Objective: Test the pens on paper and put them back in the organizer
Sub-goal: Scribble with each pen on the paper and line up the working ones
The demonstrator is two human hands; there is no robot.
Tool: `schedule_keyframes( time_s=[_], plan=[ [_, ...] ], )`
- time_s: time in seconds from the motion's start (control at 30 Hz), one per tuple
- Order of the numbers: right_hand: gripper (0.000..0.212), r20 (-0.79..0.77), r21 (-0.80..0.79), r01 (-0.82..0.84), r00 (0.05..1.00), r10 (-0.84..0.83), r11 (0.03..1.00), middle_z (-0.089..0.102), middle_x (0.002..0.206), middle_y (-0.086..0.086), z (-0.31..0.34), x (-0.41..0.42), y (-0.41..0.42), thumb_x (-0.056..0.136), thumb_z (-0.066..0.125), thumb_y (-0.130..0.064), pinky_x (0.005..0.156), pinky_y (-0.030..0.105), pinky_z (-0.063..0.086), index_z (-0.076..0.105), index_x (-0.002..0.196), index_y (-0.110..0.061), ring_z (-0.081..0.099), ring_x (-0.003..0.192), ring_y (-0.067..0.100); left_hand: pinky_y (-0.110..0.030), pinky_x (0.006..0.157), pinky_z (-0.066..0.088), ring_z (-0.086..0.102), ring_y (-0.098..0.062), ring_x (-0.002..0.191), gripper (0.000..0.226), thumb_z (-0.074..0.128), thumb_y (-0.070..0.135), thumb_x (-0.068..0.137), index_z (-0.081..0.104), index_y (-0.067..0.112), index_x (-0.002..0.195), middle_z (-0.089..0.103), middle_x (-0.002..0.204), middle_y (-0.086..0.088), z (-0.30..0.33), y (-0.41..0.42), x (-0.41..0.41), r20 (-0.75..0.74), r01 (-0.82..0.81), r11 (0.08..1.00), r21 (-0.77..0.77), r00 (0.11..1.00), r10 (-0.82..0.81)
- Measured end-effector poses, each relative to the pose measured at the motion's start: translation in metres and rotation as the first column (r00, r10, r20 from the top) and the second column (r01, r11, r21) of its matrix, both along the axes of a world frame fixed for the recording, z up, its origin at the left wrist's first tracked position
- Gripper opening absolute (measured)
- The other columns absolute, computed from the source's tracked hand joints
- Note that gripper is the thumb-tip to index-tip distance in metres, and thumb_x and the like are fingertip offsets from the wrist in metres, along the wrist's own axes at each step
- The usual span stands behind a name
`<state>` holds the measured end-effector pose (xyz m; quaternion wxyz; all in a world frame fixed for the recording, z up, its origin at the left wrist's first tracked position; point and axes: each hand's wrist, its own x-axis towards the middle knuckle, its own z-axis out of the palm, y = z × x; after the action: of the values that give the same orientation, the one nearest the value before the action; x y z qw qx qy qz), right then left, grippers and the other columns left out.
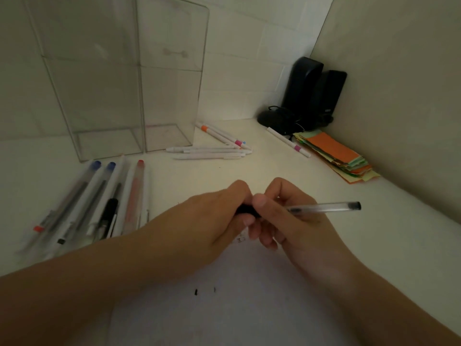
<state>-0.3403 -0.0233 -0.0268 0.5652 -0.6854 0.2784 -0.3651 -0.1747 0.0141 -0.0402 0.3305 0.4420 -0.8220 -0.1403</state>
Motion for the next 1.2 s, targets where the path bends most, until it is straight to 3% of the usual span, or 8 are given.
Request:
schedule_keyframes(
  time_s=[0.2,0.27,0.4,0.47,0.53,0.67,0.9,1.2],
  plan=[
    [0.022,0.098,0.103,-0.055,0.994,0.045,0.993,0.058,0.053,0.004,0.006,0.000,0.004,0.084,0.052,-0.019,0.043,0.019,0.036,0.050,0.063,-0.015,0.045,0.044,0.012,-0.023,0.056,0.044,0.055,-0.012,0.068,0.020,0.017,0.050,0.087,0.031,0.035,0.087,0.062,0.078,0.009,0.008,0.000,0.002,0.089,0.003,0.998,-0.062,0.996,0.003],
    [0.021,0.101,0.090,-0.058,0.994,0.049,0.994,0.058,0.053,0.005,0.008,0.000,0.005,0.084,0.051,-0.019,0.042,0.019,0.036,0.051,0.064,-0.015,0.046,0.044,0.012,-0.030,0.063,0.047,0.058,-0.010,0.072,0.024,0.021,0.050,0.087,0.037,0.034,0.093,0.063,0.083,0.010,0.011,-0.001,0.003,0.066,0.012,1.000,-0.024,0.998,-0.011],
    [0.021,0.111,0.145,0.020,0.993,-0.036,0.989,0.064,0.059,0.013,0.007,-0.008,-0.006,0.085,0.047,-0.023,0.042,0.023,0.040,0.062,0.074,-0.013,0.052,0.045,0.018,-0.010,0.066,0.040,0.051,0.004,0.082,0.030,0.025,0.064,0.083,0.030,0.045,0.105,0.053,0.082,0.019,0.007,0.000,0.005,-0.032,-0.103,0.990,0.092,0.994,0.106],
    [0.027,0.044,0.190,0.174,0.982,-0.186,0.966,0.063,0.055,0.012,0.004,-0.013,-0.013,0.088,0.053,-0.027,0.043,0.025,0.040,0.065,0.070,-0.011,0.051,0.044,0.018,-0.004,0.066,0.036,0.045,0.017,0.082,0.031,0.028,0.055,0.083,0.031,0.043,0.111,0.047,0.083,0.023,0.000,-0.002,0.008,-0.006,-0.184,0.978,0.097,0.983,0.186],
    [0.033,-0.135,0.081,0.331,0.938,-0.319,0.940,0.054,0.044,0.004,0.002,-0.018,-0.016,0.083,0.060,-0.035,0.042,0.021,0.035,0.058,0.058,-0.012,0.043,0.039,0.013,-0.005,0.064,0.036,0.045,0.020,0.077,0.021,0.037,0.038,0.091,0.038,0.038,0.111,0.047,0.084,0.026,-0.005,-0.006,0.011,0.032,-0.210,0.973,0.098,0.978,0.208],
    [0.022,-0.303,-0.077,0.300,0.902,-0.309,0.951,0.054,0.044,-0.002,-0.001,-0.015,-0.015,0.082,0.065,-0.020,0.040,0.014,0.034,0.053,0.066,-0.013,0.043,0.038,0.005,-0.009,0.069,0.038,0.049,0.007,0.088,0.015,0.041,0.026,0.093,0.046,0.039,0.098,0.057,0.085,0.020,-0.006,-0.010,0.011,0.055,-0.171,0.976,0.139,0.985,0.164],
    [0.035,-0.266,-0.268,0.311,0.886,-0.380,0.912,0.030,0.040,-0.007,-0.015,-0.006,-0.015,0.071,0.060,0.001,0.038,0.011,0.024,0.036,0.050,-0.012,0.027,0.039,0.005,-0.004,0.071,0.035,0.047,0.009,0.092,0.018,0.047,0.024,0.091,0.051,0.041,0.094,0.055,0.089,0.024,-0.010,-0.015,0.013,0.072,-0.147,0.981,0.127,0.988,0.139],
    [0.031,-0.272,-0.307,0.267,0.895,-0.353,0.914,0.031,0.046,0.004,-0.020,-0.007,-0.017,0.073,0.059,0.004,0.039,0.013,0.024,0.038,0.053,-0.006,0.028,0.043,0.006,-0.007,0.071,0.036,0.051,0.000,0.087,0.016,0.054,0.019,0.088,0.059,0.033,0.094,0.057,0.083,0.018,-0.009,-0.015,0.015,0.064,-0.131,0.984,0.119,0.990,0.124]
  ],
)
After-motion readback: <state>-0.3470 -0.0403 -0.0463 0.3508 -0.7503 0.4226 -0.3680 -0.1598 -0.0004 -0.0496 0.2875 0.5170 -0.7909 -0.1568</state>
